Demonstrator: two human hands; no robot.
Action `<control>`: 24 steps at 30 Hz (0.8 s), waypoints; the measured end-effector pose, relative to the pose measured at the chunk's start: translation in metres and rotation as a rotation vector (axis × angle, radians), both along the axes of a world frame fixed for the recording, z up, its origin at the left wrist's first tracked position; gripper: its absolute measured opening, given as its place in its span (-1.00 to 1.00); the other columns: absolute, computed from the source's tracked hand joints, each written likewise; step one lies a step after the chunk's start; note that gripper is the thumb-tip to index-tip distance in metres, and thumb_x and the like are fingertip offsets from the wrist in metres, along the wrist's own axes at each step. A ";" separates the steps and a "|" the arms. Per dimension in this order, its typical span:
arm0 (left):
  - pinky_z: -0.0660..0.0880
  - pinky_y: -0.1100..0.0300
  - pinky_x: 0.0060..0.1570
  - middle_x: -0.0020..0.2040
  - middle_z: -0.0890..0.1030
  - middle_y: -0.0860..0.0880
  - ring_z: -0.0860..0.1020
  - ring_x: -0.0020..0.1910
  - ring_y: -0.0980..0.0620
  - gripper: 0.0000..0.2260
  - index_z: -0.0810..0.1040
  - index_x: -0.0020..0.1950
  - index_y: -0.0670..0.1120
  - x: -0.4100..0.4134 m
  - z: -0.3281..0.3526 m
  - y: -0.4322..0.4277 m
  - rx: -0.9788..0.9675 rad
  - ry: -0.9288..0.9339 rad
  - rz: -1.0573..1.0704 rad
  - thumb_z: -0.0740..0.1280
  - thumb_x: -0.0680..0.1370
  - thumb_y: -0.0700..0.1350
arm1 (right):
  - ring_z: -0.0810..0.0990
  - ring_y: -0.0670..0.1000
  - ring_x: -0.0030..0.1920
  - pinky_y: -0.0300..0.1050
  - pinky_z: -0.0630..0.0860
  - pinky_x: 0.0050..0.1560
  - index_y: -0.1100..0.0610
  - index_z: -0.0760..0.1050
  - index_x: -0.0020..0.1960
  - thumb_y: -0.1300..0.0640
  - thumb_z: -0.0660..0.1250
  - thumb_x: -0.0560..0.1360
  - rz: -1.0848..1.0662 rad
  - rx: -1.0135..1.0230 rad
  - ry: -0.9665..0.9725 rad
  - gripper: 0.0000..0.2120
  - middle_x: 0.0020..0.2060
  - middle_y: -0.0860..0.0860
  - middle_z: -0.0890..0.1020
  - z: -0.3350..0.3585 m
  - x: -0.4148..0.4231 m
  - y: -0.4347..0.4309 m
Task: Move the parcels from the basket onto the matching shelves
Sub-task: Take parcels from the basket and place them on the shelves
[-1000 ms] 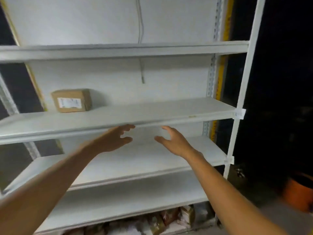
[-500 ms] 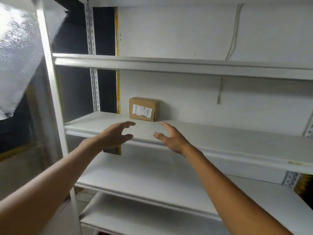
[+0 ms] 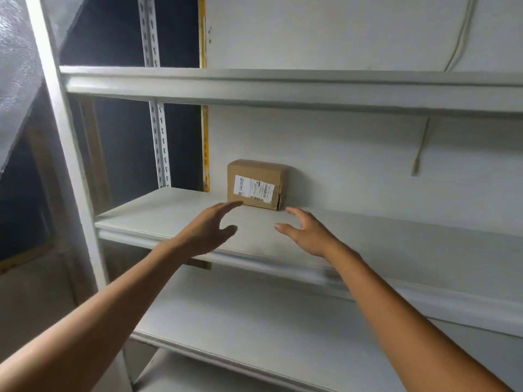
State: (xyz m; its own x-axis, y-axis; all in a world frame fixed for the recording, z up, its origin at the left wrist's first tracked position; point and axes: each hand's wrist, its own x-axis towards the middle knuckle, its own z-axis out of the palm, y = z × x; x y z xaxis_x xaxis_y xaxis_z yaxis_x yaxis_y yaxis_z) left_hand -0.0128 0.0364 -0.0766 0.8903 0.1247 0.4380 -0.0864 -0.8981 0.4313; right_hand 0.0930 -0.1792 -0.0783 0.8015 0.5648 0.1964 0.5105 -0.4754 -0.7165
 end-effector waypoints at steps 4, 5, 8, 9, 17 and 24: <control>0.30 0.02 0.33 0.50 0.27 -0.03 0.31 0.43 -0.07 -0.42 0.14 0.53 0.10 0.054 -0.002 0.034 -0.012 0.049 0.043 0.31 0.57 -0.11 | 0.33 0.03 0.41 -0.18 0.27 0.23 -0.01 0.22 0.51 -0.12 0.33 0.52 0.003 0.024 0.016 -0.39 0.47 0.02 0.29 -0.006 0.063 0.023; 0.30 0.02 0.34 0.51 0.25 -0.03 0.30 0.44 -0.08 -0.41 0.12 0.53 0.11 0.066 -0.001 0.042 -0.016 0.061 0.050 0.31 0.57 -0.11 | 0.34 0.00 0.39 -0.21 0.26 0.20 -0.01 0.22 0.51 -0.09 0.34 0.52 0.003 0.041 0.022 -0.39 0.47 0.01 0.31 -0.006 0.079 0.029; 0.28 -0.01 0.35 0.53 0.20 -0.02 0.25 0.47 -0.09 -0.38 0.08 0.54 0.11 0.097 0.000 0.065 -0.045 0.091 0.060 0.31 0.57 -0.12 | 0.29 0.00 0.44 -0.22 0.24 0.24 0.02 0.16 0.54 -0.05 0.36 0.52 -0.013 0.088 0.029 -0.32 0.50 0.00 0.27 -0.005 0.121 0.049; 0.28 -0.02 0.36 0.54 0.19 -0.02 0.24 0.47 -0.10 -0.38 0.08 0.54 0.11 0.107 0.000 0.072 -0.065 0.091 0.068 0.31 0.57 -0.12 | 0.27 0.02 0.47 -0.19 0.24 0.29 0.03 0.13 0.55 -0.05 0.36 0.52 -0.022 0.101 0.030 -0.30 0.51 0.01 0.25 -0.004 0.134 0.055; 0.25 -0.09 0.39 0.54 0.18 -0.05 0.22 0.48 -0.12 -0.39 0.08 0.54 0.07 0.179 -0.016 0.128 -0.099 0.160 0.101 0.30 0.57 -0.09 | 0.22 0.07 0.50 -0.07 0.23 0.36 0.05 0.03 0.57 -0.04 0.35 0.52 -0.112 0.117 0.057 -0.25 0.52 0.09 0.21 -0.015 0.206 0.090; 0.39 -0.07 0.28 0.49 0.26 -0.12 0.31 0.42 -0.18 -0.50 0.16 0.37 0.15 0.240 -0.024 0.170 -0.145 0.080 -0.004 0.32 0.56 -0.15 | 0.33 0.06 0.43 -0.11 0.30 0.19 0.02 0.11 0.54 -0.07 0.32 0.53 -0.216 0.149 0.063 -0.32 0.48 0.05 0.31 -0.012 0.237 0.111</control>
